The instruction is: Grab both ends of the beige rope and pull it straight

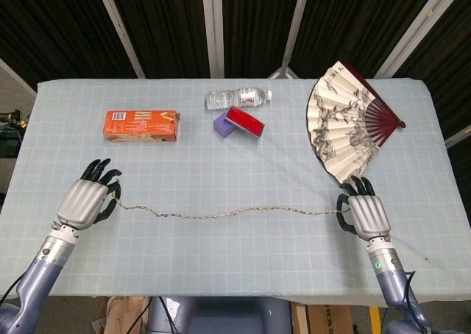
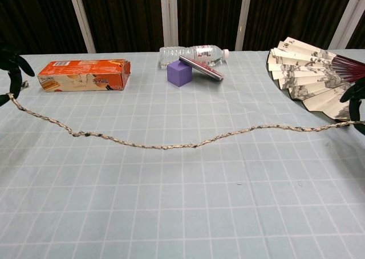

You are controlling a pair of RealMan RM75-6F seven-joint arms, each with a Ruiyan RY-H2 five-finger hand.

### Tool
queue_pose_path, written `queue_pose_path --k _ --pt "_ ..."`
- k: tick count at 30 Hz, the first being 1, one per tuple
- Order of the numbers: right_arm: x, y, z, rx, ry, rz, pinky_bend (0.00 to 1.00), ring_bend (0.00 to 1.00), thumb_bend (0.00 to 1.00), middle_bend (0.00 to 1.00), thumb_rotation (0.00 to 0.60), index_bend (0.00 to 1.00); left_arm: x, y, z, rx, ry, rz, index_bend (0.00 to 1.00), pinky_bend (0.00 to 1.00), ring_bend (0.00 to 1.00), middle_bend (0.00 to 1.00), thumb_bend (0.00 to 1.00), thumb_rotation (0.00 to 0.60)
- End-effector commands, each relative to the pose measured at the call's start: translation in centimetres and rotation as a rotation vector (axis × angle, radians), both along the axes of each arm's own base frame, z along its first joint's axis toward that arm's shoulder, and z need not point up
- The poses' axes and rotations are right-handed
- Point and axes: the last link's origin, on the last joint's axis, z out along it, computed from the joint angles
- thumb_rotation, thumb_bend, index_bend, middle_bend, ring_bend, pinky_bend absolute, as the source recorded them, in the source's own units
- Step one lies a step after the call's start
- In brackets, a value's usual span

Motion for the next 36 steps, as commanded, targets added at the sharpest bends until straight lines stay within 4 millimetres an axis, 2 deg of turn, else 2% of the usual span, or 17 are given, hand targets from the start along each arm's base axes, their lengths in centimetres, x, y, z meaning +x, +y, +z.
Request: queue_pose_path --k 1,17,36 --pt "-0.2 0.2 0.0 0.003 0.005 -0.004 0.04 0.05 0.52 0.24 0.600 0.64 -0.6 -0.3 0.1 -0.001 0.004 0.009 0.59 0.04 0.04 0.22 0.63 0.600" --pt "-2.2 0.7 -0.2 0.013 0.038 -0.048 0.04 0.05 0.52 0.24 0.600 0.64 -3.2 -1.3 -0.7 -0.017 0.014 0.063 0.59 0.04 0.04 0.22 0.63 0.600" --pt "-3.1 1.6 -2.4 0.067 0.077 -0.048 0.04 0.05 0.52 0.24 0.600 0.64 -4.7 -1.8 -3.0 -0.050 0.040 0.102 0.59 0.04 0.04 0.22 0.63 0.600"
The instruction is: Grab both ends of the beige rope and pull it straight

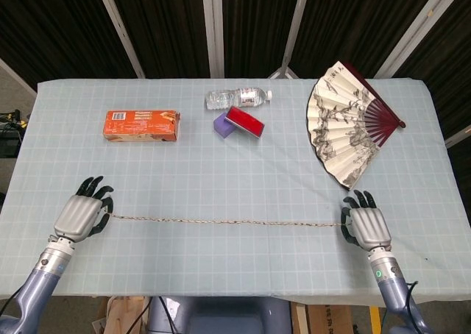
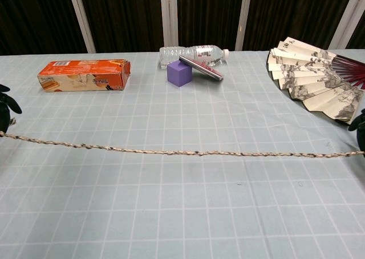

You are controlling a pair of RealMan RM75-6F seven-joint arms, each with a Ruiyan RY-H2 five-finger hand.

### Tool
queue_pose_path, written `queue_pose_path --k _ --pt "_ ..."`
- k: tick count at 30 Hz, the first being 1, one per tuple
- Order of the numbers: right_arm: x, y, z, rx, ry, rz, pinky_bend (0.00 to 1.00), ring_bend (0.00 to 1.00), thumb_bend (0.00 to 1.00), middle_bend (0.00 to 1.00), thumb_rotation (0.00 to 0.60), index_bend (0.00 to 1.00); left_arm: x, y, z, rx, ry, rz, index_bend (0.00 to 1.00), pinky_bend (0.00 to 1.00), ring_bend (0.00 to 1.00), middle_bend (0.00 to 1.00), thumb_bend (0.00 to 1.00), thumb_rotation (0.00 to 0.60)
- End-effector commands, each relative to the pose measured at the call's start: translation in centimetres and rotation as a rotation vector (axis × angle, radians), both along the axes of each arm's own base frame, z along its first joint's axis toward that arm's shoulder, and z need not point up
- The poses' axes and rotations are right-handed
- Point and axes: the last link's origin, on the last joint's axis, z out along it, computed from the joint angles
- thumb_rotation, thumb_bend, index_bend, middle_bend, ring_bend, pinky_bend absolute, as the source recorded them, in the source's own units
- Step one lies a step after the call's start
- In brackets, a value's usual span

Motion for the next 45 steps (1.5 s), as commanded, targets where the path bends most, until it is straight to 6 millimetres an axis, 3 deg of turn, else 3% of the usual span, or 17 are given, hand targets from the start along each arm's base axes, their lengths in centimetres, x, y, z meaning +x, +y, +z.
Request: queue_pose_path --k 1,16,19,23,24,26,29,35,40,45 --pt "-0.1 0.0 -0.2 0.001 0.002 0.000 0.04 0.05 0.52 0.24 0.600 0.64 -0.3 0.0 -0.3 -0.003 0.004 0.007 0.59 0.04 0.04 0.22 0.63 0.600" --pt "-0.9 -0.1 -0.7 0.018 0.031 -0.005 0.02 0.05 0.52 0.24 0.600 0.64 -1.3 0.0 -1.8 -0.024 0.044 0.026 0.59 0.04 0.04 0.22 0.62 0.600" --pt "-1.1 -0.1 -0.7 0.023 0.043 -0.001 0.01 0.03 0.52 0.24 0.600 0.63 -1.3 0.0 -1.9 -0.025 0.048 0.027 0.57 0.04 0.04 0.21 0.57 0.600" --pt "-1.2 0.0 -0.7 0.039 0.052 -0.001 0.00 0.00 0.52 0.20 0.600 0.50 -1.4 -0.1 -1.9 -0.029 0.056 0.024 0.51 0.02 0.04 0.18 0.41 0.600" --pt "-1.2 0.0 -0.7 0.042 0.054 0.001 0.00 0.00 0.52 0.17 0.600 0.44 -1.4 -0.1 -1.8 -0.028 0.054 0.024 0.50 0.02 0.04 0.17 0.39 0.600" --pt "-1.1 0.1 -0.6 0.047 0.057 0.007 0.00 0.00 0.53 0.09 0.600 0.21 -1.4 -0.1 -1.6 -0.019 0.045 0.023 0.44 0.01 0.03 0.15 0.33 0.600" --pt "-0.9 0.2 -0.4 0.053 0.066 0.011 0.00 0.00 0.52 0.01 0.600 0.01 -1.3 -0.1 -1.1 -0.008 0.029 0.026 0.36 0.00 0.03 0.12 0.25 0.600" --pt "-0.4 0.5 0.2 0.046 0.064 0.002 0.00 0.00 0.40 0.00 0.600 0.00 -0.9 -0.2 0.2 0.019 -0.020 0.037 0.19 0.00 0.01 0.08 0.17 0.600" --pt "0.2 0.6 1.4 0.009 0.073 0.036 0.00 0.00 0.38 0.00 0.600 0.00 -0.5 -0.7 1.8 0.063 -0.073 0.033 0.17 0.00 0.00 0.05 0.17 0.600" --pt "0.3 0.8 3.8 -0.083 0.026 0.046 0.00 0.00 0.29 0.00 0.600 0.00 -0.7 -2.0 4.5 0.148 -0.134 0.034 0.13 0.00 0.00 0.03 0.17 0.600"
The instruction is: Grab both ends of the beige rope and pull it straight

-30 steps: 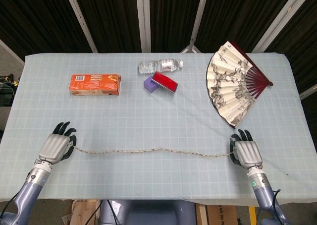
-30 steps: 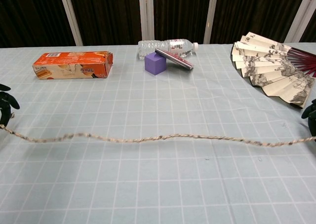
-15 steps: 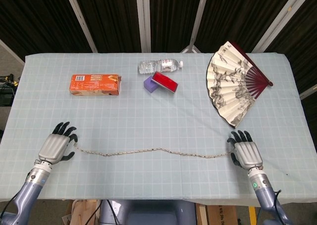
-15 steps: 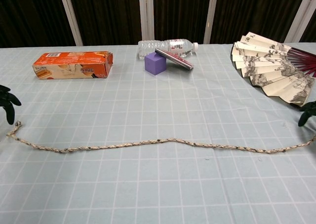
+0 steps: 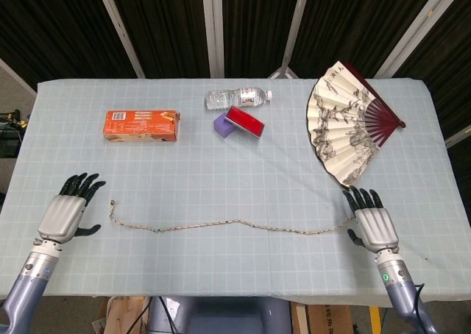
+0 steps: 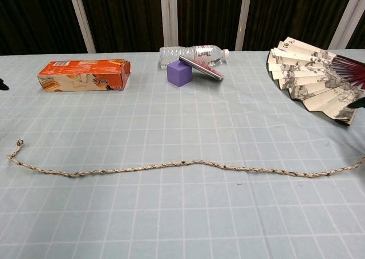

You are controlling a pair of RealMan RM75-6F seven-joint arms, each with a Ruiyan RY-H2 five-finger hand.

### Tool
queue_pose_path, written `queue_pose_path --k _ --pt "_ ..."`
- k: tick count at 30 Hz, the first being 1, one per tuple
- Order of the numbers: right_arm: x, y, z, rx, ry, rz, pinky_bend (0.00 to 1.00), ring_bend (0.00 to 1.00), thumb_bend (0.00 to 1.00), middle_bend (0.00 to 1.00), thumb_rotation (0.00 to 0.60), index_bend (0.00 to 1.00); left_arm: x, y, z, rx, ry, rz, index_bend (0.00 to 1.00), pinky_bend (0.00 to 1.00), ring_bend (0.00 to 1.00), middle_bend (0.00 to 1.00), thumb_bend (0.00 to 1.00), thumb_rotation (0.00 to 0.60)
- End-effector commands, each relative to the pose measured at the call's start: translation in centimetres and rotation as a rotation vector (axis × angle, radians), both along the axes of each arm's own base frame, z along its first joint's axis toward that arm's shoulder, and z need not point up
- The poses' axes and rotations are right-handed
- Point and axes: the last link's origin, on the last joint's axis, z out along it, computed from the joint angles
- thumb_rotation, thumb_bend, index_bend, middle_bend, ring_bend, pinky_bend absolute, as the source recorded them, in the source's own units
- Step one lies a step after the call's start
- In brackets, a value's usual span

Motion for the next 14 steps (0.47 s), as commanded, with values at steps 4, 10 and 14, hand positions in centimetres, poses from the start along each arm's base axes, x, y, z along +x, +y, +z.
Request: queue_pose_path --k 4,10,14 --pt "0.0 1.2 3.6 -0.111 -0.081 0.003 0.00 0.00 0.25 0.00 0.600 0.00 -0.6 -2.9 4.2 0.113 -0.080 0.020 0.11 0.00 0.00 0.02 0.17 0.600" --pt "-0.9 4.0 6.0 -0.174 -0.143 -0.021 0.00 0.00 0.25 0.00 0.600 0.00 -2.0 -6.3 7.0 0.196 -0.107 0.045 0.07 0.00 0.00 0.00 0.15 0.600" --pt "-0.9 5.2 6.6 -0.197 -0.165 -0.015 0.00 0.00 0.25 0.00 0.600 0.00 -3.0 -7.9 7.9 0.231 -0.102 0.056 0.06 0.00 0.00 0.00 0.14 0.600"
